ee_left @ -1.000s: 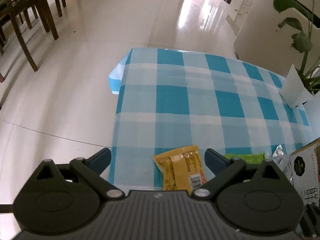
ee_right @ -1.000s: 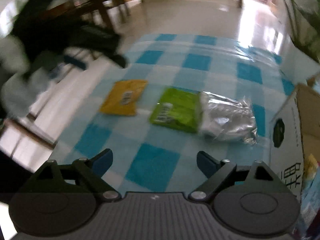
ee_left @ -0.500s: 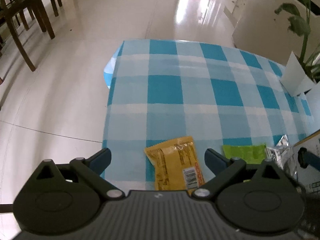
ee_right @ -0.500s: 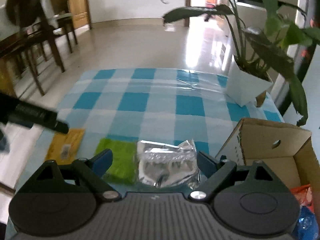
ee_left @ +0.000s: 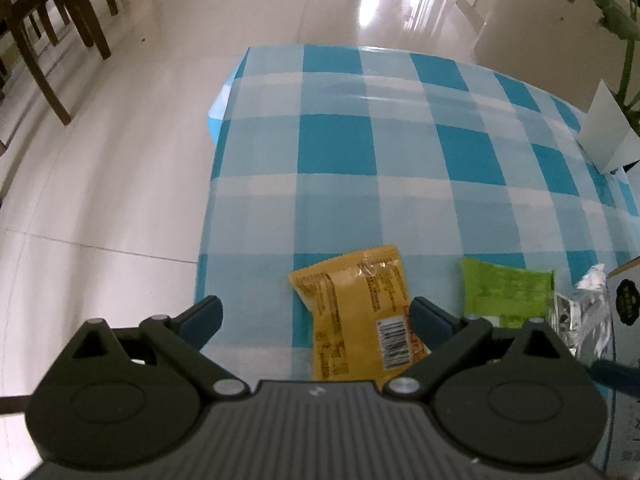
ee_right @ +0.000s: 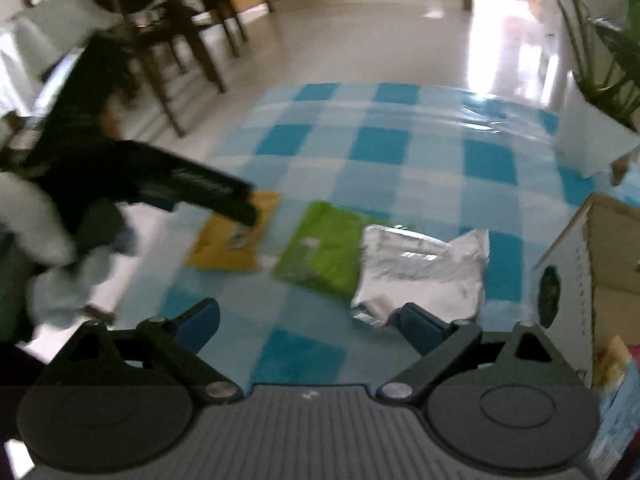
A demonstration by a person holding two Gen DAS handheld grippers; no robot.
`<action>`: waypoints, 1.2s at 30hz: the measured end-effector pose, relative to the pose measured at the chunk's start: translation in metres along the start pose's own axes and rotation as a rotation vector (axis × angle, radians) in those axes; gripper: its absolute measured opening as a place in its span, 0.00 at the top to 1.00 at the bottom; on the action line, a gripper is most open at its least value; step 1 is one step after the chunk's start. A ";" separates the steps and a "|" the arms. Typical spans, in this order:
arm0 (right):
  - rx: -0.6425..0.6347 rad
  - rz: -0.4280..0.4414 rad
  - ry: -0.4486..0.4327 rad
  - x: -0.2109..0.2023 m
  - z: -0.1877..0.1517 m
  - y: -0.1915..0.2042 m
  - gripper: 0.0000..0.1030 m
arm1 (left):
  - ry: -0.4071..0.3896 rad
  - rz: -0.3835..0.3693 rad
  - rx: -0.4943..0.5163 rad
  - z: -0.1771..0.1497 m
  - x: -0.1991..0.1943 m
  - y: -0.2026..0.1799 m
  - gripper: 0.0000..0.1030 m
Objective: Organize snacks
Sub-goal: 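Grasp the silver foil bag with the right tool while the left tool grasps the yellow bag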
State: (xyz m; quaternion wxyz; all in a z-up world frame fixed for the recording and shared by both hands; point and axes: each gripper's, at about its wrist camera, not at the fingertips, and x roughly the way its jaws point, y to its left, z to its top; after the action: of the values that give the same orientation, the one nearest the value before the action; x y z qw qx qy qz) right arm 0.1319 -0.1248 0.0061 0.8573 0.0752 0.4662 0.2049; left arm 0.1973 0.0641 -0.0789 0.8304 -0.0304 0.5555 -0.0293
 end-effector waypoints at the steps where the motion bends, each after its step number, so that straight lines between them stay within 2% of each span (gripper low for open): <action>1: -0.014 -0.016 -0.017 -0.006 -0.001 0.001 0.05 | 0.004 -0.006 -0.007 0.000 0.001 0.000 0.04; 5: -0.015 -0.151 -0.077 -0.011 0.001 -0.006 0.05 | 0.009 -0.007 -0.008 0.000 0.003 -0.004 0.04; 11: 0.015 -0.300 -0.091 0.012 0.008 -0.017 0.04 | 0.003 -0.003 0.011 -0.001 0.004 -0.012 0.04; 16: 0.106 -0.248 -0.048 0.032 0.012 -0.026 0.03 | 0.010 0.005 0.010 -0.002 0.008 -0.013 0.05; 17: 0.106 -0.231 -0.039 0.033 0.011 -0.025 0.03 | 0.012 0.006 0.009 -0.002 0.009 -0.012 0.05; 20: 0.071 -0.106 0.005 0.029 0.008 -0.015 0.04 | 0.015 0.006 -0.002 -0.001 0.011 -0.009 0.06; 22: 0.018 -0.069 0.027 0.024 0.005 -0.004 0.04 | 0.013 0.012 -0.007 0.000 0.012 -0.006 0.06; 26: -0.111 -0.089 0.018 0.012 0.002 0.011 0.04 | 0.016 0.005 -0.022 -0.002 0.013 -0.003 0.06; 31: -0.196 -0.200 -0.042 0.011 0.009 0.006 0.04 | 0.008 0.002 -0.029 -0.003 0.012 -0.003 0.09; 36: -0.249 -0.203 -0.063 0.023 0.014 0.004 0.04 | 0.000 -0.009 -0.006 -0.004 0.009 -0.004 0.10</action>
State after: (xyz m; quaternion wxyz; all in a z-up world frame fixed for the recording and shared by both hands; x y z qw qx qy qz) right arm 0.1534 -0.1101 -0.0027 0.8906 -0.0727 0.4151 0.1710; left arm 0.1973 0.0597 -0.0886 0.8303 -0.0354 0.5553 -0.0315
